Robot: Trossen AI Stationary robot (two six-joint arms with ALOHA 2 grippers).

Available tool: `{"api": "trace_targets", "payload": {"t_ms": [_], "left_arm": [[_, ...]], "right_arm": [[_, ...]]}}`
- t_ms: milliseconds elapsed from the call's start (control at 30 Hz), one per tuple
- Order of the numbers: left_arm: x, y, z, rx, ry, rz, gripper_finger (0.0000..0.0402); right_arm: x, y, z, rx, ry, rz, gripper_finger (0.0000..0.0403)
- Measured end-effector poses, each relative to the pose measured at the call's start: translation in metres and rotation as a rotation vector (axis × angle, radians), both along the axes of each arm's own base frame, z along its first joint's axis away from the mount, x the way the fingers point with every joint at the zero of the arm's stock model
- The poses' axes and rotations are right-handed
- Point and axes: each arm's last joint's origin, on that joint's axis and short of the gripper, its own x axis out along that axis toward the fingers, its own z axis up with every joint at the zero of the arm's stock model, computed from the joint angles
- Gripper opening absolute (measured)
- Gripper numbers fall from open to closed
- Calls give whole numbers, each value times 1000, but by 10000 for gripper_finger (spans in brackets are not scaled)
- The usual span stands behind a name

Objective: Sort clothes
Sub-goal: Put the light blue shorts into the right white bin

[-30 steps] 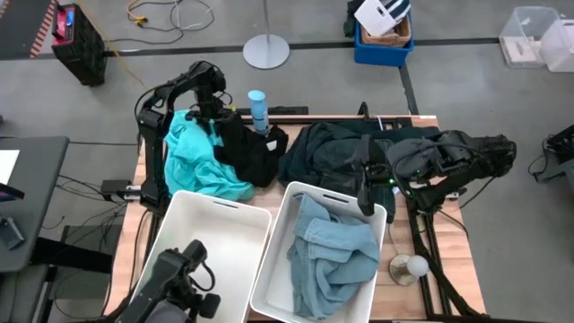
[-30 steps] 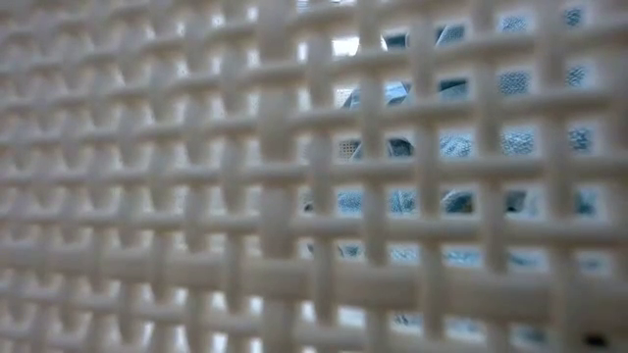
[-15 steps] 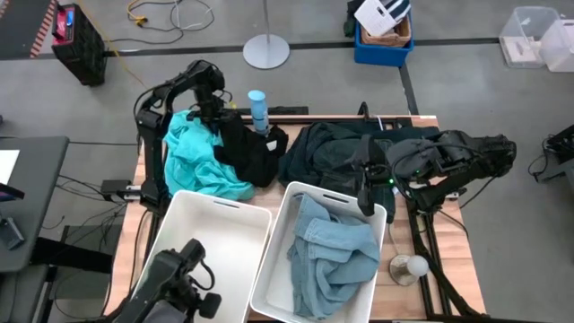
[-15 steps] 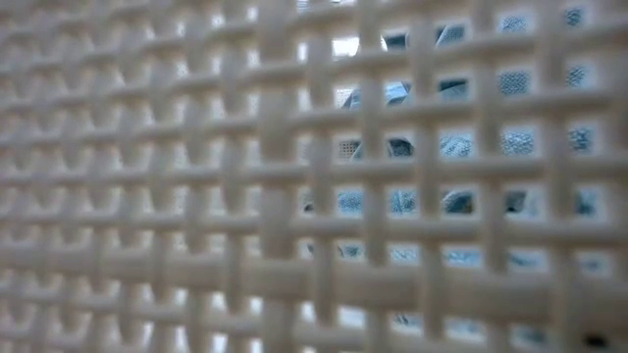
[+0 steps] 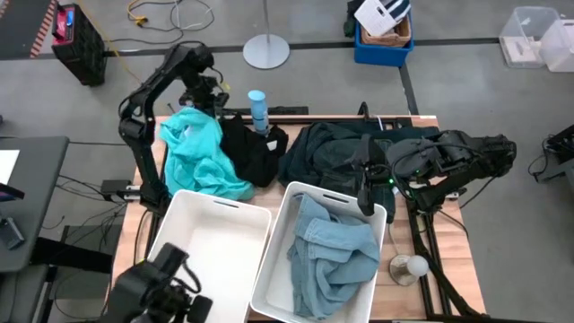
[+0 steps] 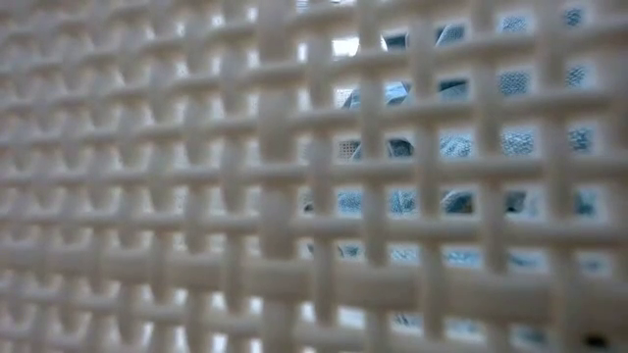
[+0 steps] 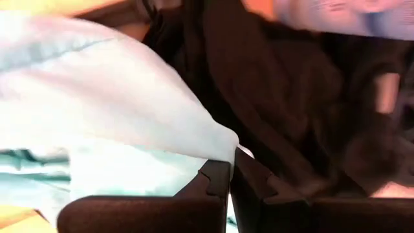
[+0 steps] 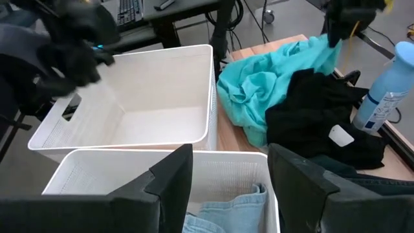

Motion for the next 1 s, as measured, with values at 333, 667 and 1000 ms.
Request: {"api": "trace_targets", "payload": {"t_ms": [333,667,1000], "left_arm": [[-18,-80,92,269,-137,-1,0],[-40,-164,151,515,-327,-45,0],[-56,-219,199,784,-732,-135,0]], "right_arm": [[0,0,0,-23,1,13,219],[2,-5,1,-63,-11,12,219],[4,-12,2,-63,-18,-18,219]]}}
